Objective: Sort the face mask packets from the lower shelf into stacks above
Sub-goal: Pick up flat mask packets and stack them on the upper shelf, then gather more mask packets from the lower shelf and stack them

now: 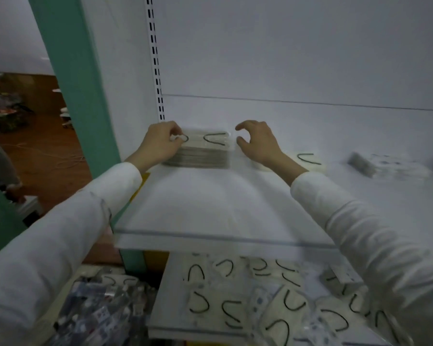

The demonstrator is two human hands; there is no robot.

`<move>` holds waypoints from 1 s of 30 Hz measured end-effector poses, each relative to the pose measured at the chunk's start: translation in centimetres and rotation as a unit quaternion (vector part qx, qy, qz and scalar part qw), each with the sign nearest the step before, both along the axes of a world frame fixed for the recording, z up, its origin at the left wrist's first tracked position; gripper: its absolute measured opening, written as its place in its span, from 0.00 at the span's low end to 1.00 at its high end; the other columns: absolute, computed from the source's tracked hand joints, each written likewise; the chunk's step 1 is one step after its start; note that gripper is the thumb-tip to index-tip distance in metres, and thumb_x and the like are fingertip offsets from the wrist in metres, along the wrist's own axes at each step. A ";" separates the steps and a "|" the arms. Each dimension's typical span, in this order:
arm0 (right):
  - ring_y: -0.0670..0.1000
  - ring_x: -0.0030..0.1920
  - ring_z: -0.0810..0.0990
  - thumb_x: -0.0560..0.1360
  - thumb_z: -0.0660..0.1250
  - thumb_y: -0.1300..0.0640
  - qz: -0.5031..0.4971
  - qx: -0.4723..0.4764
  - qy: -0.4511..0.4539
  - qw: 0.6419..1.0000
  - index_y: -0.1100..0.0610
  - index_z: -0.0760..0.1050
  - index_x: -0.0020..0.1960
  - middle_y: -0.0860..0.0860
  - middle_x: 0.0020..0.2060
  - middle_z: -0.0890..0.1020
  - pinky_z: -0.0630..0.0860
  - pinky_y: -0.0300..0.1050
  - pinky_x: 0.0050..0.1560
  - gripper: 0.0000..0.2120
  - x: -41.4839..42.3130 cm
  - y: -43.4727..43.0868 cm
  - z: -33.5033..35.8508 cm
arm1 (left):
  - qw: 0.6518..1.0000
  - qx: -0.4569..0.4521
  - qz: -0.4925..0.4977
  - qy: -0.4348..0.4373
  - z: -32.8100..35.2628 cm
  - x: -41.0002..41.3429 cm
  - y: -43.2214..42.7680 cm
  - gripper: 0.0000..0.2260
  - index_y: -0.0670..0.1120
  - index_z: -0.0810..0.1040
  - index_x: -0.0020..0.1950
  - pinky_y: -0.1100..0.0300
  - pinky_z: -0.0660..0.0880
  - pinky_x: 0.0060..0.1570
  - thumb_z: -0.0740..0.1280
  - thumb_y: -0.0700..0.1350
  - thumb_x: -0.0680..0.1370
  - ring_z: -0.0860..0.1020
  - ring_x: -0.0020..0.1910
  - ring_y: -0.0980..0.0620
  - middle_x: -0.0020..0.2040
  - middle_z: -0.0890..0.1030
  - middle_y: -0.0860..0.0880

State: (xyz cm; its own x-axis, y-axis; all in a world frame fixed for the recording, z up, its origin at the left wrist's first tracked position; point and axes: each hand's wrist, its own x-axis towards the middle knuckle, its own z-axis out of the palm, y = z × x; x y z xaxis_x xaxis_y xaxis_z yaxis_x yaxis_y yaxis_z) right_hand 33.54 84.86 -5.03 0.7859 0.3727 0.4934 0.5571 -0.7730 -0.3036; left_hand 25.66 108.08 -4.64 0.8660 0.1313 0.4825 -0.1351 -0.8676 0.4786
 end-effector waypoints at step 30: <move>0.55 0.48 0.79 0.75 0.63 0.65 0.177 -0.018 0.164 0.970 0.60 0.80 0.55 0.55 0.51 0.83 0.72 0.41 0.47 0.12 -22.5 -15.7 -25.2 | 0.944 -0.229 0.056 0.230 -28.1 -24.3 -13.8 0.03 0.45 0.78 0.45 0.67 0.75 0.35 0.66 0.39 0.77 0.80 0.39 0.50 0.46 0.82 0.43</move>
State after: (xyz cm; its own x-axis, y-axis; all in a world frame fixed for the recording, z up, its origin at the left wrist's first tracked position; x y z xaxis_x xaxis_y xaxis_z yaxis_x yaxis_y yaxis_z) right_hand 11.04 69.18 -30.24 0.7183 0.6602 0.2195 0.6672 -0.5641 -0.4865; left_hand 1.40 94.23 -32.75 0.9386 0.3377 -0.0703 0.2582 -0.5525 0.7925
